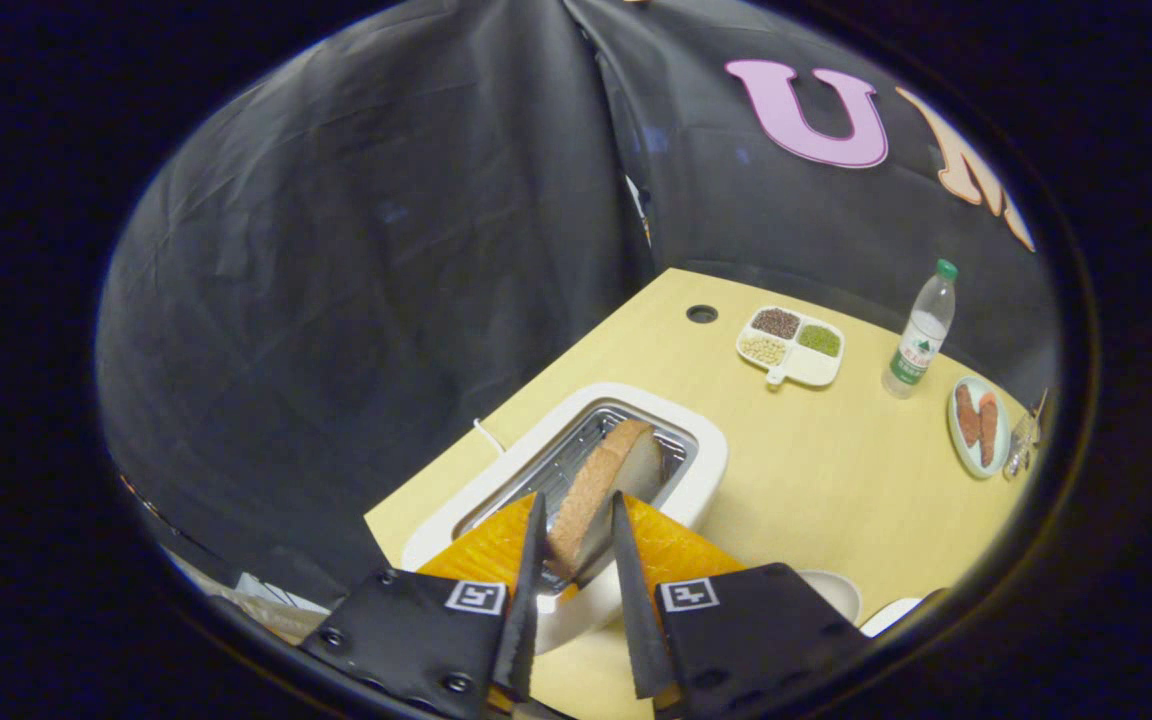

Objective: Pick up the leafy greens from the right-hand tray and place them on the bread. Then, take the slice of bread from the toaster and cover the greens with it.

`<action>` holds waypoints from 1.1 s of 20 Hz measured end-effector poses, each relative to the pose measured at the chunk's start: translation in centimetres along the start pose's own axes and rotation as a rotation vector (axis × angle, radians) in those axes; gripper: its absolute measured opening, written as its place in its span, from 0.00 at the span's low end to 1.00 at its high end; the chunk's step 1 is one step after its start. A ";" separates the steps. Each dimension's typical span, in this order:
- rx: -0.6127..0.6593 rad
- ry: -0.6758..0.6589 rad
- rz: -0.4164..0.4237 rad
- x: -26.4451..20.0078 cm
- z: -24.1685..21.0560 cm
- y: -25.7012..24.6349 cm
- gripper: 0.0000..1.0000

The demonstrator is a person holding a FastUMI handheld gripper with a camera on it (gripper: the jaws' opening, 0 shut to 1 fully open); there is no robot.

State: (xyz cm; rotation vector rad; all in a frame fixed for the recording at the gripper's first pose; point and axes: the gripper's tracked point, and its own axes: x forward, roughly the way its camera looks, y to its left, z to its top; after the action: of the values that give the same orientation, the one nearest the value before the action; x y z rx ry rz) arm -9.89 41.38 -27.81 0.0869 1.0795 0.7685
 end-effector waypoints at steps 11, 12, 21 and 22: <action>-0.044 -0.056 -0.053 -2.0 1.1 0.0 0.04; -0.028 -0.058 -0.047 -2.3 1.2 0.1 0.04; 0.122 -0.188 -0.039 -8.0 3.5 -2.0 0.04; 0.133 -0.202 -0.039 -8.6 3.7 -2.2 0.04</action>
State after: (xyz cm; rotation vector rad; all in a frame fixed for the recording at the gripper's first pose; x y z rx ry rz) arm -7.85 35.62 -20.34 0.2501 0.9362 0.6378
